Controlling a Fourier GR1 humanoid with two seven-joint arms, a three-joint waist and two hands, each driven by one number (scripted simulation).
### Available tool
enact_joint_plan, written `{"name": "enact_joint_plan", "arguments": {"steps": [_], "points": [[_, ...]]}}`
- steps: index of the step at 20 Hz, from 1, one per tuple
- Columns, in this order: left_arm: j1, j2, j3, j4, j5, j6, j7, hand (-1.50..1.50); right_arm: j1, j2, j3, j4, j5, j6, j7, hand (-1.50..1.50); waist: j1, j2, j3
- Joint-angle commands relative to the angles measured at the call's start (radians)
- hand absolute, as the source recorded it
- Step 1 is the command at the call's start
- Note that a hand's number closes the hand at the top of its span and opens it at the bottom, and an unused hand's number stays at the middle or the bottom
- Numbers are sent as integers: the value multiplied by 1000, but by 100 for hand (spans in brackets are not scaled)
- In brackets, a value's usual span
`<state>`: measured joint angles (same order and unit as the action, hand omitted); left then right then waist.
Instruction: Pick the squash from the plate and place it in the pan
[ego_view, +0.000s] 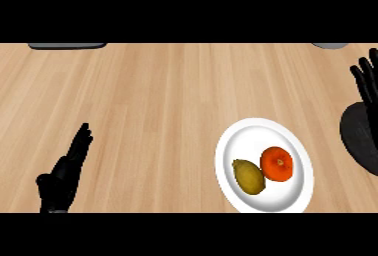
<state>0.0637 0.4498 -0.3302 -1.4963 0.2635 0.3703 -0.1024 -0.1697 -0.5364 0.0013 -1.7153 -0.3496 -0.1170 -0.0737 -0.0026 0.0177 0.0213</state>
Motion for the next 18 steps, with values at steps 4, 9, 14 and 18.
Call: {"name": "enact_joint_plan", "arguments": {"steps": [4, 9, 14, 18], "points": [[-145, -4, 31, -26, -4, -9, 8, 0, -43, -3, 281, 61, -87, 418, -19, 150, 80, 10, -16], [-238, -3, 98, -7, 62, -41, 55, 0, -35, -90, 269, 219, 48, 659, -359, -150, 24, 2, -14], [-280, 25, 123, 1, 63, -42, 117, 0, -74, -205, 109, 410, 185, 683, -683, -150, 17, -5, -15], [-299, 20, 145, 38, 74, -68, 105, 0, -137, -353, 89, 485, 248, 789, -799, -150, 18, -9, -19]]}}
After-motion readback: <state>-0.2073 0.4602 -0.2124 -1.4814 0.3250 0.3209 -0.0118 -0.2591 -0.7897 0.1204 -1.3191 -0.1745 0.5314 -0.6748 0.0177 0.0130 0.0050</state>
